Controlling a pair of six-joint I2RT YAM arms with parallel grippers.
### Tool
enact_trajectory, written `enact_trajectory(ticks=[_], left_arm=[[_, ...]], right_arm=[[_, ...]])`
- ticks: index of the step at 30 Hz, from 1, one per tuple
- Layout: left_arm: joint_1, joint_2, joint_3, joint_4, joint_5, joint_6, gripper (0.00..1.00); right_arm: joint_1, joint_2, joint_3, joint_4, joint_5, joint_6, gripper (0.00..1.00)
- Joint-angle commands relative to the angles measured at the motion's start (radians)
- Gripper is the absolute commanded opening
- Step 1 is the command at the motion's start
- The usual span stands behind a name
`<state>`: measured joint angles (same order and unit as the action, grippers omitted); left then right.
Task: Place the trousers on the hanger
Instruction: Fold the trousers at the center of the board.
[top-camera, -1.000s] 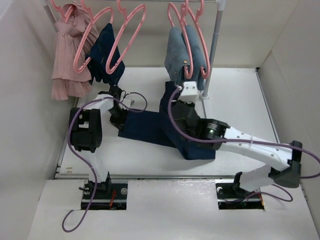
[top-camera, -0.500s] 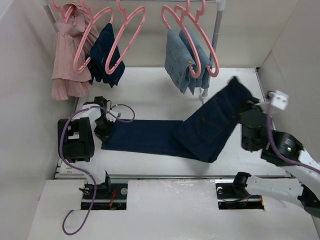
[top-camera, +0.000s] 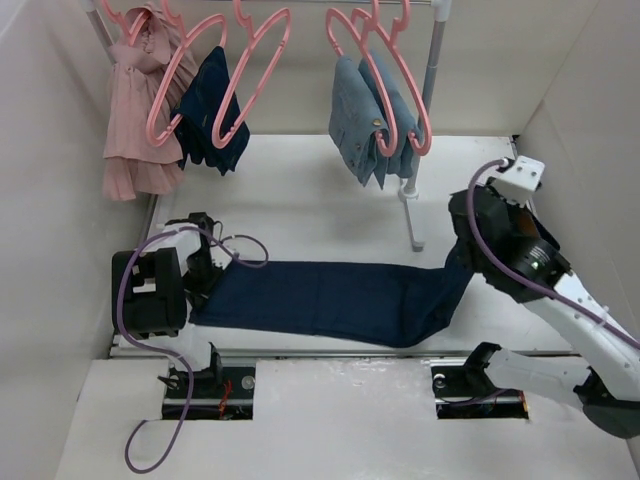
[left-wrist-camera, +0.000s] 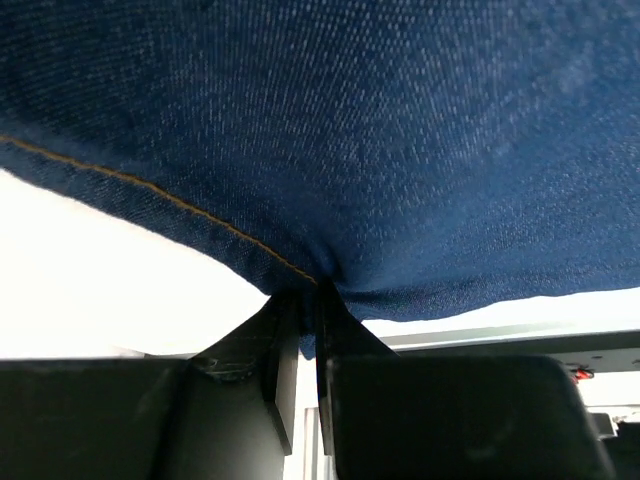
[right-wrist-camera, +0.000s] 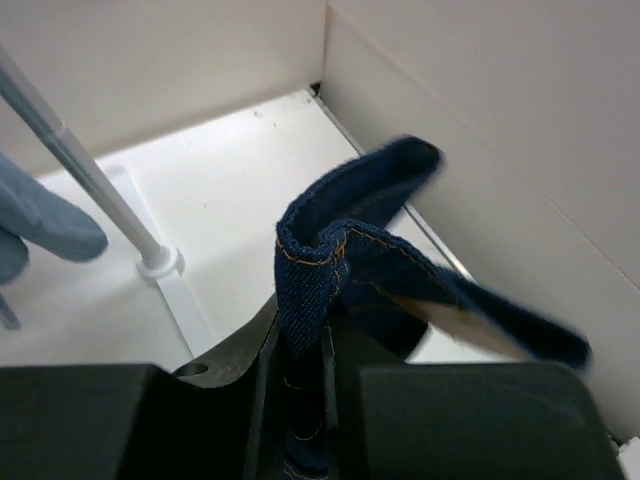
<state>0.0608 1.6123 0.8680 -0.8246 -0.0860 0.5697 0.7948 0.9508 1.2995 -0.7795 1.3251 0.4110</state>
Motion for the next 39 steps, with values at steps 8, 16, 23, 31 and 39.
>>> enact_trajectory(ticks=[8,16,23,31,39], left_arm=[[0.002,-0.02,0.118,-0.086,0.214,-0.002,0.0],[0.011,-0.008,0.128,-0.097,0.308,-0.011,0.18],[0.033,-0.008,0.103,-0.079,0.371,-0.011,0.23],[0.129,-0.06,0.138,-0.038,0.367,-0.091,0.4],[0.198,-0.11,0.195,0.01,0.22,-0.174,0.46]], right_arm=[[0.096,0.017,-0.039,0.261,-0.483,-0.299,0.0],[0.412,0.52,0.263,0.318,-0.288,0.021,0.0],[0.501,1.013,0.617,0.292,-0.325,0.169,0.0],[0.501,1.197,0.69,0.43,-0.411,0.126,0.0],[0.501,1.206,0.65,0.59,-0.511,-0.058,0.0]])
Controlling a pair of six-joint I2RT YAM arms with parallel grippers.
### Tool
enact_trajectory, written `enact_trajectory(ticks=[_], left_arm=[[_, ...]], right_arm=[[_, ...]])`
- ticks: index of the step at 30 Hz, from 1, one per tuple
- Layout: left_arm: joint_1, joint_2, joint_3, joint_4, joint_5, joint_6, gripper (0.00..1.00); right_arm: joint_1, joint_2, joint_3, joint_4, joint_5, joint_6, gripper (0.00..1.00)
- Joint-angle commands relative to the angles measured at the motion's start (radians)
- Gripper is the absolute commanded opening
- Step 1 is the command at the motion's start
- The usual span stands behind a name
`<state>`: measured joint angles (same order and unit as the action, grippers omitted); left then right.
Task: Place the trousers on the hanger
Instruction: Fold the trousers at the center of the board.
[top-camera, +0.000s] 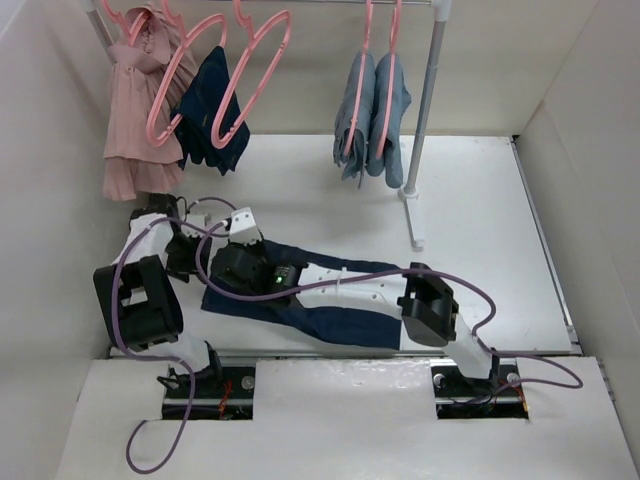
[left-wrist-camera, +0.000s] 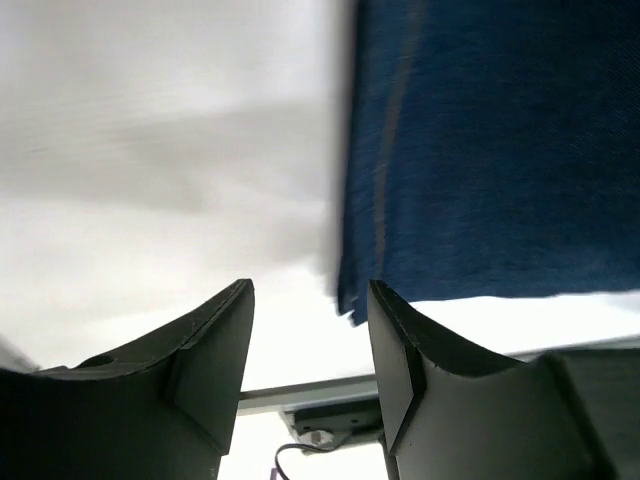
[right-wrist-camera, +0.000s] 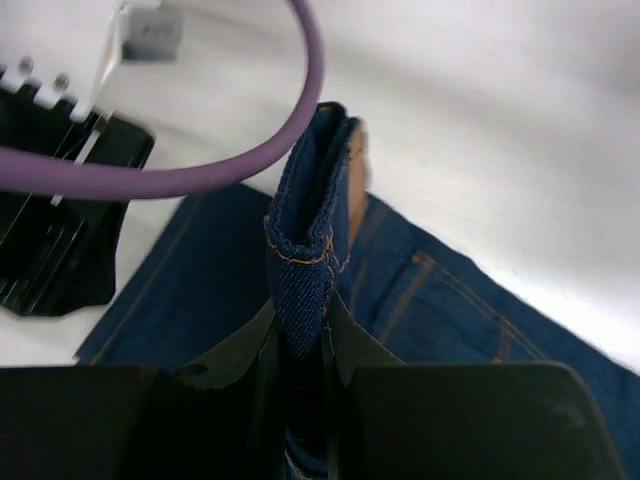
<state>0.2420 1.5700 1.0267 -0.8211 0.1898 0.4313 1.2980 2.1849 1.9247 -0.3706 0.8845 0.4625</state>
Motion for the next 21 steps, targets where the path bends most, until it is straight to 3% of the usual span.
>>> enact_trajectory(ticks=[1,4,5,7,8,11,12,13,17,21], left_arm=[[0.026,-0.068,0.045,0.019,-0.067,-0.035,0.46],[0.037,-0.068,0.056,0.019,-0.067,-0.035,0.46],[0.052,-0.068,0.065,0.019,-0.067,-0.035,0.46],[0.097,-0.068,0.079,0.019,-0.067,-0.035,0.47],[0.117,-0.068,0.091,0.033,-0.078,-0.035,0.47],[0.201,-0.068,0.14,0.056,-0.087,-0.035,0.47],[0.216,-0.058,0.156,0.056,-0.087,-0.035,0.47],[0.227,-0.057,0.174,0.056,-0.087,-0.035,0.47],[0.227,-0.079,0.239,0.019,0.052,0.001,0.48],[0.163,-0.108,0.251,-0.038,0.16,0.046,0.53]], right_arm=[[-0.002,-0.028,0.013,0.217,-0.115,-0.154,0.0],[0.02,0.047,0.045,0.246,-0.227,-0.24,0.0],[0.02,0.085,0.045,0.233,-0.249,-0.258,0.05],[0.032,0.114,0.059,0.219,-0.344,-0.304,0.26],[0.043,0.124,0.068,0.208,-0.382,-0.318,0.31],[0.079,0.124,0.057,0.199,-0.554,-0.41,0.58],[0.09,0.124,0.057,0.199,-0.585,-0.436,0.71],[0.101,0.124,0.057,0.199,-0.608,-0.487,0.75],[0.132,0.043,0.044,0.162,-0.639,-0.516,0.76],[0.11,-0.167,-0.145,0.182,-0.579,-0.386,0.76]])
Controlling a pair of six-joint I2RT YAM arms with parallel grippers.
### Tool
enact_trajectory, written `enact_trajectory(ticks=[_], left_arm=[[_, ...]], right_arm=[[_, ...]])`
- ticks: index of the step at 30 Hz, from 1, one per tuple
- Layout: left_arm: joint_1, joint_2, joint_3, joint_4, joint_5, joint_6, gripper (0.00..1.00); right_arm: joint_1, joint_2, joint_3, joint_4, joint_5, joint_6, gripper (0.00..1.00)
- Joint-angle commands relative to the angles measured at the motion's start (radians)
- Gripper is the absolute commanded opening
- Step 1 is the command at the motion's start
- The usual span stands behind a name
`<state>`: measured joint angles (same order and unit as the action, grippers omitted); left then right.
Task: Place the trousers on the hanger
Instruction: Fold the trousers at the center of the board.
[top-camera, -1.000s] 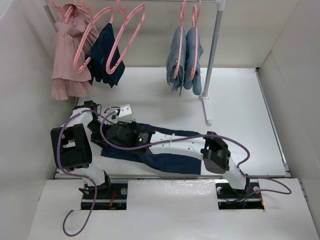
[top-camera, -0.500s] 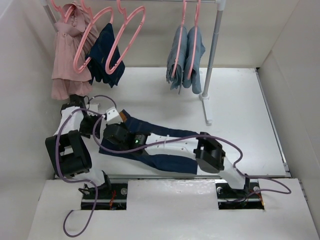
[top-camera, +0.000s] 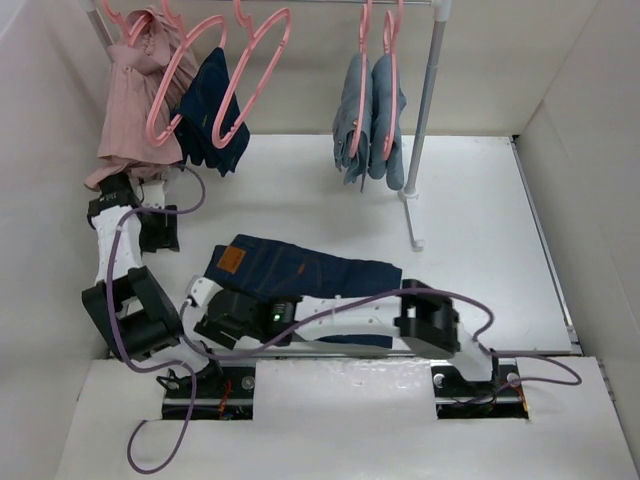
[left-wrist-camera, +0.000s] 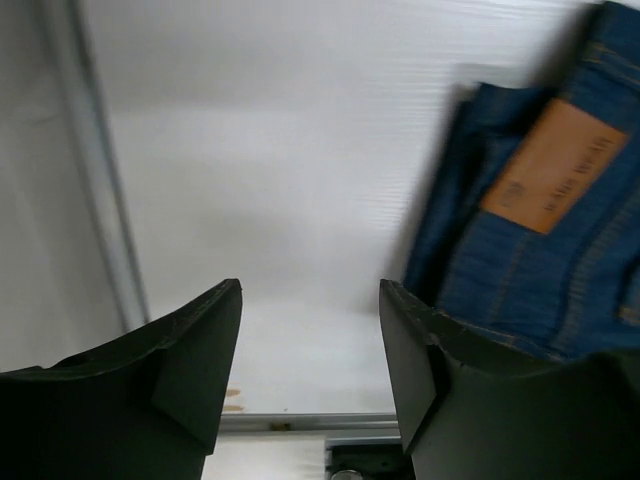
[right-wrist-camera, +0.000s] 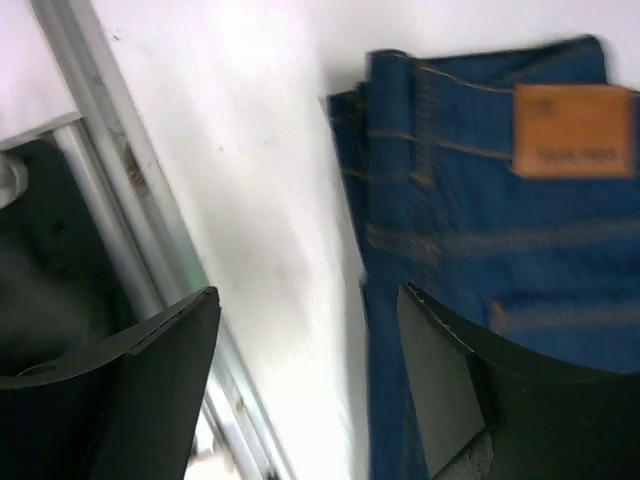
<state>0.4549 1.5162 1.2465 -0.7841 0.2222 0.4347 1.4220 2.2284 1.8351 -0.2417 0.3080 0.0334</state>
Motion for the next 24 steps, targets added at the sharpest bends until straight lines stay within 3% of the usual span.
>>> enact_trajectory(ticks=[1,4,5,6,7,12,16,19,24], left_arm=[[-0.076,-0.065,0.013,-0.075,0.137,0.042,0.55],[-0.171,-0.077,-0.057,-0.075,0.158,0.052,0.57],[-0.191,-0.077,-0.08,-0.075,0.158,0.052,0.57],[-0.217,-0.086,-0.106,-0.075,0.149,0.052,0.57],[-0.217,-0.087,-0.133,-0.06,0.134,0.052,0.57],[-0.258,-0.062,-0.286,0.023,0.065,0.042,0.57],[-0.269,-0.03,-0.295,0.075,0.014,0.018,0.58],[-0.28,-0.019,-0.314,0.104,-0.02,0.009,0.58],[-0.32,-0.001,-0.38,0.173,-0.157,-0.001,0.58]], right_arm=[[-0.014,-0.257,-0.15,0.053,0.014,0.083,0.76],[-0.063,-0.43,-0.346,-0.034,0.063,0.291,0.82],[-0.073,-0.508,-0.399,-0.104,0.072,0.356,0.88],[-0.074,-0.547,-0.452,-0.137,0.081,0.488,0.9],[-0.086,-0.585,-0.508,-0.166,0.091,0.555,1.0],[-0.135,-0.812,-0.848,-0.342,0.089,1.012,1.0],[-0.268,-0.962,-1.025,-0.436,0.068,1.225,1.0],[-0.383,-1.059,-1.108,-0.418,0.046,1.255,1.0],[-0.527,-1.066,-1.186,-0.346,-0.016,1.238,1.0]])
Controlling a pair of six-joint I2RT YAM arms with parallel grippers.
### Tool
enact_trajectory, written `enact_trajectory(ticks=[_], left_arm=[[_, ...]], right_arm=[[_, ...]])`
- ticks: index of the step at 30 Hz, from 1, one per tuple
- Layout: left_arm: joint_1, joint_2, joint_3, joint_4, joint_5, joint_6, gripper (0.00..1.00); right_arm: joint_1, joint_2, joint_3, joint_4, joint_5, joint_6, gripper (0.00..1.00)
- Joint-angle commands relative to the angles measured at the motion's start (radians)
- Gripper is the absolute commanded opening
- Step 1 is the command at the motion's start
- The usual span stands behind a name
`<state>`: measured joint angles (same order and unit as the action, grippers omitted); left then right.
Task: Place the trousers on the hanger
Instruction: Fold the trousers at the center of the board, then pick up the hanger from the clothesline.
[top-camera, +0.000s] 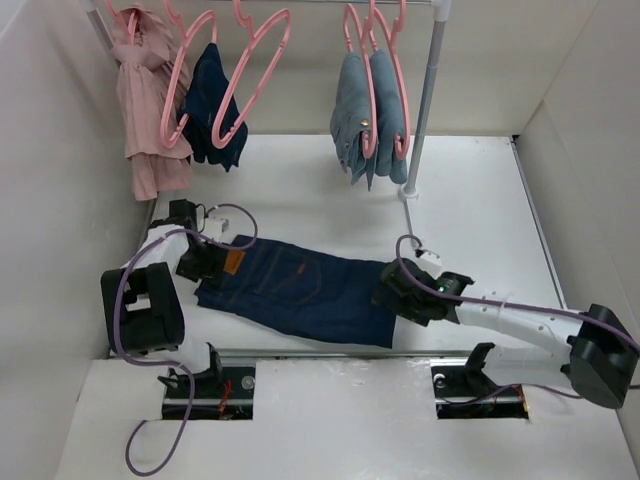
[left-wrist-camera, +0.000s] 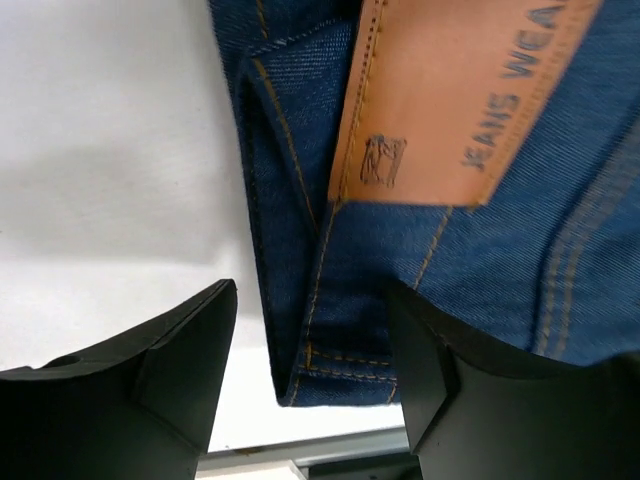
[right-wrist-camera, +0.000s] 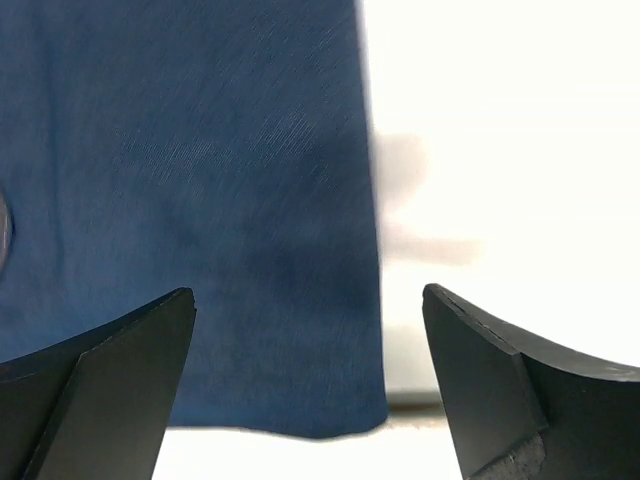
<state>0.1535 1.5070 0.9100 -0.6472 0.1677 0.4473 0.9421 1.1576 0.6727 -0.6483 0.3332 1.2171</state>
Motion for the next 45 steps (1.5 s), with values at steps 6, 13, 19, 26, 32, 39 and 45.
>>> enact_trajectory(ticks=[6,13,19,26,32,39,45], left_arm=[[-0.019,-0.053,-0.079,0.046,-0.181,-0.004,0.58],[0.014,-0.109,-0.04,-0.035,-0.2,0.103,0.57],[0.014,-0.162,-0.049,-0.069,-0.246,0.198,0.55],[-0.028,-0.44,-0.238,-0.129,-0.207,0.505,0.55],[-0.037,-0.692,-0.128,-0.224,-0.02,0.564,0.48],[-0.037,-0.69,0.416,-0.277,0.444,0.178,0.47],[-0.037,-0.5,0.863,-0.01,0.47,-0.293,0.71]], right_arm=[[-0.131,0.118,-0.013,0.272,-0.16,-0.112,0.77],[-0.299,0.194,0.036,0.28,-0.16,-0.243,0.12],[-0.426,0.224,0.111,0.28,-0.149,-0.375,0.0],[-0.488,0.234,0.11,0.289,-0.197,-0.433,0.26],[-0.488,0.244,0.113,0.311,-0.221,-0.479,0.43],[-0.479,0.28,0.163,0.302,-0.194,-0.527,0.45],[-0.47,0.28,0.154,0.311,-0.194,-0.527,0.48]])
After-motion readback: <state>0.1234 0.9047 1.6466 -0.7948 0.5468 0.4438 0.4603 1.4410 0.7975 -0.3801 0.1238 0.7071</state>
